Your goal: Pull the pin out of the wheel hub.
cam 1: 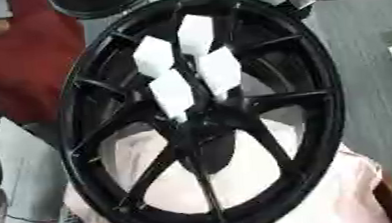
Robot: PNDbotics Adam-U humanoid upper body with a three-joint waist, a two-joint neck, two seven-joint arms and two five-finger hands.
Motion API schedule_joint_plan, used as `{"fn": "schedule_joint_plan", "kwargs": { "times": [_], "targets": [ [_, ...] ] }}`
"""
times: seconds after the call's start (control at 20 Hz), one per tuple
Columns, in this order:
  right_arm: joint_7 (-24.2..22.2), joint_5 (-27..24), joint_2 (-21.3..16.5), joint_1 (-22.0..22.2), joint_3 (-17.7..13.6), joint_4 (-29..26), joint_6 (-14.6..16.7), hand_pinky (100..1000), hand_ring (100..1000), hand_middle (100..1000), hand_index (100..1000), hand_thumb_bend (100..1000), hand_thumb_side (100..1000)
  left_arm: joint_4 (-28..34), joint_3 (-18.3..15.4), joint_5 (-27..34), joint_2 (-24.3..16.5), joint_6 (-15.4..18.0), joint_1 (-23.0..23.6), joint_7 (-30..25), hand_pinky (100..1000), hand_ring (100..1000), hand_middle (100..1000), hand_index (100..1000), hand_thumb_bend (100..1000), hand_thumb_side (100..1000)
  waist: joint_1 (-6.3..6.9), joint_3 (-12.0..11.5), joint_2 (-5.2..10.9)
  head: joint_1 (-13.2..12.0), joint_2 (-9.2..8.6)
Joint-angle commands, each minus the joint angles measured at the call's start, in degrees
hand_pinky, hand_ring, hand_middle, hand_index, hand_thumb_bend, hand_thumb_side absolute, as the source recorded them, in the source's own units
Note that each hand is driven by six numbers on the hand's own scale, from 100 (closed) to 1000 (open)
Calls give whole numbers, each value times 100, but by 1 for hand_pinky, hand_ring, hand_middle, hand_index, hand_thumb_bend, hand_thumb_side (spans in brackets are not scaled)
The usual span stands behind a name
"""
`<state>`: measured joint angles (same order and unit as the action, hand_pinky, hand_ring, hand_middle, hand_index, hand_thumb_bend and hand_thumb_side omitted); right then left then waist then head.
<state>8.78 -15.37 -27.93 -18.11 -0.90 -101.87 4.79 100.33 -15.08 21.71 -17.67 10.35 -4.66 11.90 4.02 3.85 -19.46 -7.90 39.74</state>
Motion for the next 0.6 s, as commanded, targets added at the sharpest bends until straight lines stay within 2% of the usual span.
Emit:
{"fn": "schedule_joint_plan", "kwargs": {
  "times": [0.05, 0.6],
  "targets": [
    [-23, -50, -103, -56, -13, -121, 13, 911, 767, 765, 799, 100, 839, 120, -32, 21, -111, 11, -60, 4, 796, 788, 801, 856, 181, 877, -25, -3, 69, -39, 18],
    [7, -24, -238, -82, -55, -206, 16, 911, 768, 766, 799, 100, 834, 235, -23, 16, -228, 18, -102, 49, 796, 788, 801, 856, 180, 874, -36, -7, -22, -66, -36]
  ]
}}
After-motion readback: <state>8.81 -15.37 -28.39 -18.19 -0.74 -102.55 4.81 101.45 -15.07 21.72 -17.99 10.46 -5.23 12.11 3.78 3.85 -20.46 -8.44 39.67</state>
